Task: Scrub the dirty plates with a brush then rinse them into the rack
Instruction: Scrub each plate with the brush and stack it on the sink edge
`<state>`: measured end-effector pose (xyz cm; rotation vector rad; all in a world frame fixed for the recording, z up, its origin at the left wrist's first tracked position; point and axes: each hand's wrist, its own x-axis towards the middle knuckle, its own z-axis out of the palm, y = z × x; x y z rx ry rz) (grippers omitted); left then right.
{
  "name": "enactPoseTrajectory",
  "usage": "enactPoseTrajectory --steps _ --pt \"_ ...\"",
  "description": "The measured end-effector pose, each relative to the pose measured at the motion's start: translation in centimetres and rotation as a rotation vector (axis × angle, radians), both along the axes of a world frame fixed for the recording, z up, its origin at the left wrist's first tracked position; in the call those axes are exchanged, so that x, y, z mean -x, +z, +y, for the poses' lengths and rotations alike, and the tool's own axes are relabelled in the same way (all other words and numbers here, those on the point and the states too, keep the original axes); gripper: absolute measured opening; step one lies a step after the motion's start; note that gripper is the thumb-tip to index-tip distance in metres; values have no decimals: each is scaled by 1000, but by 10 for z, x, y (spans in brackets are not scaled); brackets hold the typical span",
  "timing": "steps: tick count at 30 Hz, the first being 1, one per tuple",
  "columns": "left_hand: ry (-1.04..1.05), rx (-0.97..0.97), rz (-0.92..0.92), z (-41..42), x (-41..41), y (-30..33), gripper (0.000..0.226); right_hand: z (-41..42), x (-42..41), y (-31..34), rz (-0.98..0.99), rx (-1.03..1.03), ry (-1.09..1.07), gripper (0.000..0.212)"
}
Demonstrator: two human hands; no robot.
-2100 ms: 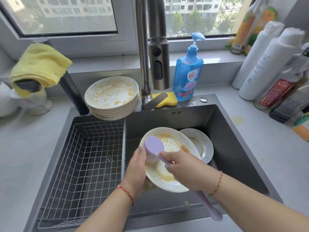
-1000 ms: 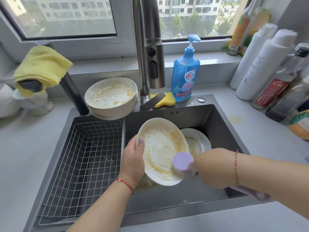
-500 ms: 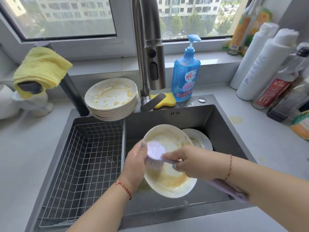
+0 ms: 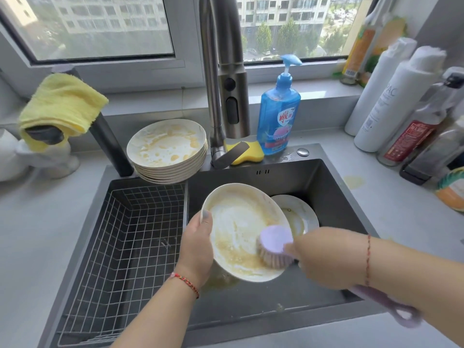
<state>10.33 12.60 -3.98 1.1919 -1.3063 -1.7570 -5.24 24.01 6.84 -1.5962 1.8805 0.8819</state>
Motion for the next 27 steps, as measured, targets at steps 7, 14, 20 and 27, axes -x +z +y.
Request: enactPoseTrajectory --steps 7,14,20,27 --pt "-79 -58 45 3 6 6 44 -1 -15 12 -490 221 -245 41" --pt "-134 -32 41 8 7 12 41 -26 9 -23 -217 526 -254 51" --pt "-23 95 -13 -1 0 15 31 -4 20 -31 -58 370 -166 43" --pt "-58 329 -105 5 -3 15 43 19 -6 -8 -697 105 -507 32"
